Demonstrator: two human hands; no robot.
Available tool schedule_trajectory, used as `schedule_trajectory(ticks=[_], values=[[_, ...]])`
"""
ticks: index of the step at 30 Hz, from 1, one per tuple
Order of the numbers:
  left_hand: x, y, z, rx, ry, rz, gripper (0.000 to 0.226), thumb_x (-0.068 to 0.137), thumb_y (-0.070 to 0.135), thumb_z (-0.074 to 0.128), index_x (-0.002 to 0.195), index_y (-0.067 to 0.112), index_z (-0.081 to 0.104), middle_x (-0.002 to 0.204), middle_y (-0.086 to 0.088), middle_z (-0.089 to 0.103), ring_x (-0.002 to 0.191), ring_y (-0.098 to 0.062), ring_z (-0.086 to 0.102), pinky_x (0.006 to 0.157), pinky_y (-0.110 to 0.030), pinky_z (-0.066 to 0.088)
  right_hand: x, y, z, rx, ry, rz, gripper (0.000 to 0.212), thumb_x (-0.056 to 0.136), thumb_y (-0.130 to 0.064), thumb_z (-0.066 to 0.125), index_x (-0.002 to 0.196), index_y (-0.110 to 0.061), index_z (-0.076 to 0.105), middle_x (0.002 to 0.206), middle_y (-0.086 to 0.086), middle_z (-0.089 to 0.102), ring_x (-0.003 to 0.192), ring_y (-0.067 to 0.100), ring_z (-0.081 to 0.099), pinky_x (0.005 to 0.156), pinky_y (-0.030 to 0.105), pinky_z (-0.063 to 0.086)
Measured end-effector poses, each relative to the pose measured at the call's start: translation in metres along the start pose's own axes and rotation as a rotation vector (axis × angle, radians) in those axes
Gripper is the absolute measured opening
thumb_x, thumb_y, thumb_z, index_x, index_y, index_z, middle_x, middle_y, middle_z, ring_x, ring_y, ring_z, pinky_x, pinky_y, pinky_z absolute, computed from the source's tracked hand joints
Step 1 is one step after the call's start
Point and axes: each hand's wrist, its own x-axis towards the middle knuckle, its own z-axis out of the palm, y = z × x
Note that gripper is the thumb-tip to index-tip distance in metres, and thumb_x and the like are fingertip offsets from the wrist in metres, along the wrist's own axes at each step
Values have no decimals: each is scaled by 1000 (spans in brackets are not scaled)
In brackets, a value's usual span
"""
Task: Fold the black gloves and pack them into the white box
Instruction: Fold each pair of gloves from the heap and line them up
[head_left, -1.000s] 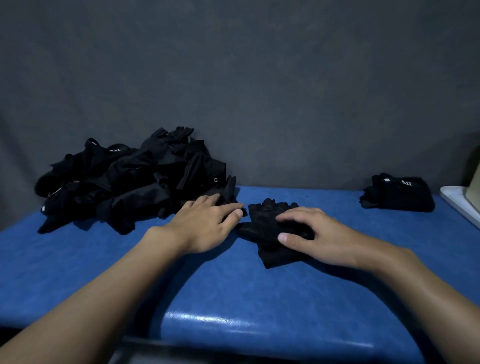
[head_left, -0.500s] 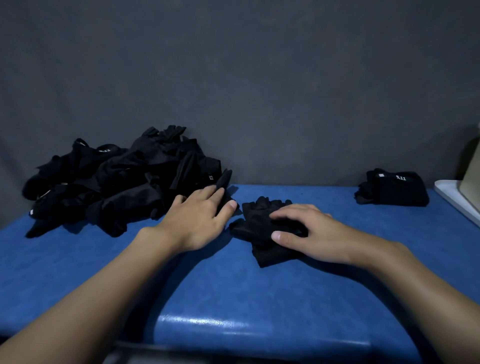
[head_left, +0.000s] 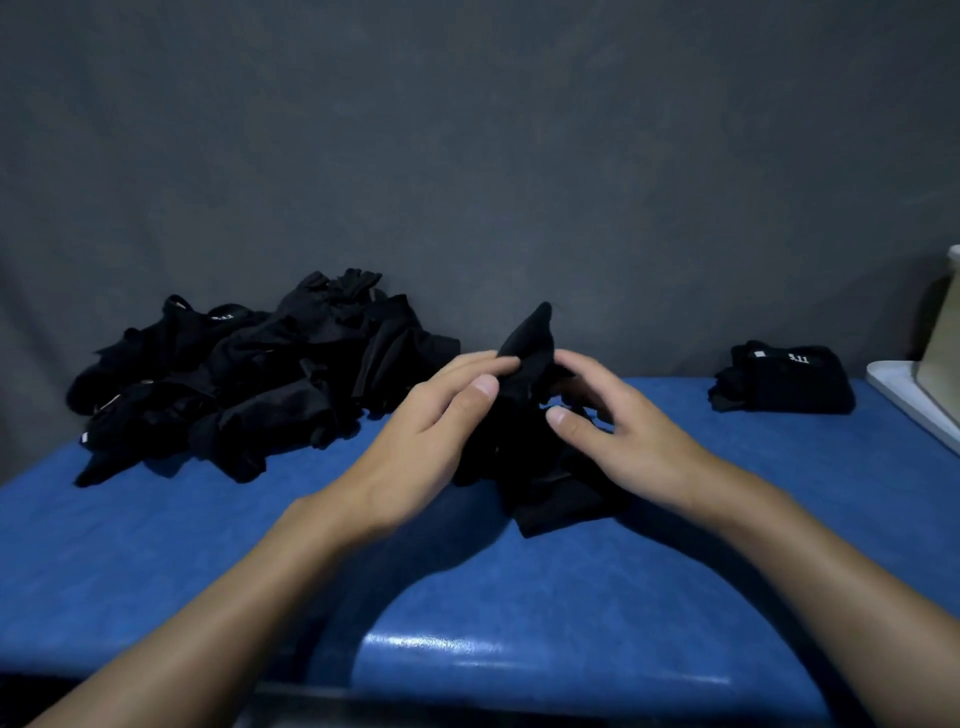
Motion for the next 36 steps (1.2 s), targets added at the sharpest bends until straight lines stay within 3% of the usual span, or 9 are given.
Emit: schedule_trajectory(ticks=[2, 4, 11, 14, 16, 20, 27, 31, 36], values=[[-1, -3, 5, -105, -6, -15, 49, 94, 46, 44, 129, 16, 63, 132, 10, 61, 130, -5, 51, 109, -28, 38, -1, -1, 2, -9, -12, -26, 51, 96, -34, 55, 145, -38, 39, 140, -20, 51, 132, -7, 40, 114, 31, 34], [-1, -3, 9, -192, -12, -47, 45, 94, 44, 46, 127, 17, 62, 129, 3, 65, 125, -13, 58, 103, -32, 44, -2, -1, 5, -15, -11, -42, 56, 92, -38, 54, 146, -34, 40, 142, -17, 50, 133, -3, 41, 115, 35, 34], [5, 5, 11, -145, 41, -74, 41, 91, 37, 48, 124, 22, 67, 126, 6, 64, 123, -9, 58, 110, -43, 43, -4, -3, 11, -72, -48, -102, 58, 92, -34, 61, 146, -33, 40, 140, -12, 48, 129, -1, 44, 112, 28, 36], [6, 9, 10, -174, 109, -72, 41, 88, 34, 54, 123, 17, 68, 120, 5, 64, 115, -10, 61, 105, -40, 47, -3, -3, 9, -72, -29, -105, 58, 93, -37, 62, 145, -40, 38, 139, -14, 47, 131, -2, 41, 113, 31, 35], [7, 11, 9, -188, 165, -45, 39, 86, 33, 65, 121, 17, 69, 109, 6, 67, 97, -8, 63, 89, -30, 51, -3, -5, 6, -55, -5, -83, 55, 92, -38, 63, 139, -49, 36, 135, -14, 48, 132, -4, 38, 114, 34, 34], [7, 16, 8, -291, 284, -25, 34, 86, 4, 72, 119, 13, 68, 81, 9, 73, 81, -5, 69, 74, -16, 51, -3, -7, 6, 17, 27, -41, 51, 85, -52, 63, 126, -59, 36, 133, -2, 49, 134, 4, 41, 112, 45, 36], [10, 18, 13, -420, 329, -56, 44, 90, -17, 54, 127, 6, 59, 83, 13, 67, 66, 3, 62, 68, -12, 49, -5, -15, 7, 250, -11, -36, 50, 90, -29, 68, 126, -50, 42, 121, 2, 65, 118, 8, 59, 100, 40, 51], [12, 15, 12, -473, 335, -68, 46, 89, -15, 54, 125, 12, 61, 90, 10, 66, 83, -5, 63, 79, -26, 50, -4, -17, 7, 357, 42, -31, 49, 90, -15, 67, 123, -45, 45, 117, 4, 65, 103, 9, 65, 100, 31, 49], [13, 19, 12, -608, 279, -91, 51, 91, -20, 42, 130, 10, 56, 105, -10, 62, 89, -15, 62, 74, -27, 53, -6, -20, 10, 434, -4, 50, 43, 94, -18, 63, 125, -41, 44, 113, 8, 68, 98, 17, 71, 88, 35, 57]])
